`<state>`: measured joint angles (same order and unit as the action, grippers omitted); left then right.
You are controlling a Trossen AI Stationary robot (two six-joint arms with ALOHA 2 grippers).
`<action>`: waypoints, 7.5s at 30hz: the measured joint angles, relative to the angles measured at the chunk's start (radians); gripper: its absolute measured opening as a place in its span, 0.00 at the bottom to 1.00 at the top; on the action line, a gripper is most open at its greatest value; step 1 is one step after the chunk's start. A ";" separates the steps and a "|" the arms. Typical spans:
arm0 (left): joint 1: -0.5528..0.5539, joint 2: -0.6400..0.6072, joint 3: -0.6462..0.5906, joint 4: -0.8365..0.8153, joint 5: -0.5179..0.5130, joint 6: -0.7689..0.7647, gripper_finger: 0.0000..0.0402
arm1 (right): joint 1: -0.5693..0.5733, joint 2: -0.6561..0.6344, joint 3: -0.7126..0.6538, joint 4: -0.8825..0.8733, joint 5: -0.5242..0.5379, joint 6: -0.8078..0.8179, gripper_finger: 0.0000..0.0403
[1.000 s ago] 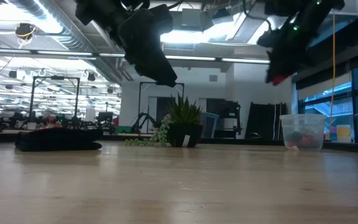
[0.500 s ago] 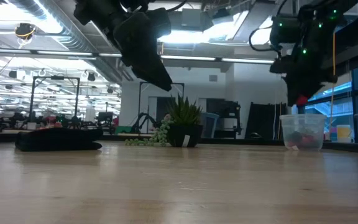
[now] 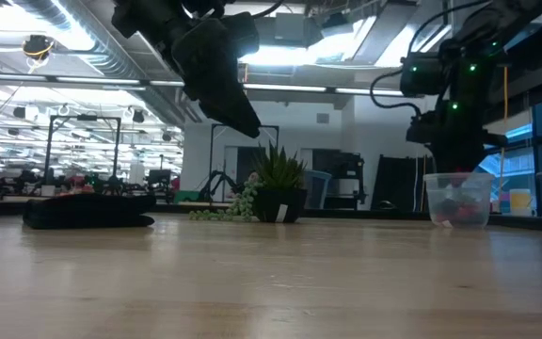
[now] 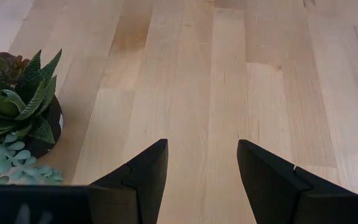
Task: Pick and placing Produce into tupperware
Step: Put the red strawberry into the bin, then put the red cherry into the bin
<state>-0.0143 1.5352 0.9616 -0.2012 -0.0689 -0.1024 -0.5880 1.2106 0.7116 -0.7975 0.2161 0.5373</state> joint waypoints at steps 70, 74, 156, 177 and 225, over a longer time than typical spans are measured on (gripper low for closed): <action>-0.037 0.000 0.000 -0.056 0.000 -0.002 0.46 | 0.000 0.020 0.126 -0.166 0.001 -0.048 0.44; -0.037 0.000 0.000 -0.056 0.000 0.000 0.46 | 0.000 0.020 0.125 -0.166 0.001 -0.049 0.44; -0.186 -0.130 -0.121 -0.223 -0.126 -0.254 0.46 | 0.548 0.195 0.033 0.967 -0.008 -0.417 0.83; -0.355 -0.130 -0.121 -0.541 0.233 -1.085 0.46 | 0.644 0.469 0.002 1.313 -0.010 -0.516 0.39; -0.506 0.185 -0.106 -0.408 0.511 -1.383 0.39 | 0.571 0.471 0.002 1.346 -0.009 -0.522 0.39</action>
<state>-0.5205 1.7199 0.8558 -0.6091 0.4423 -1.4857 -0.0170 1.6814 0.7136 0.5484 0.2070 0.0153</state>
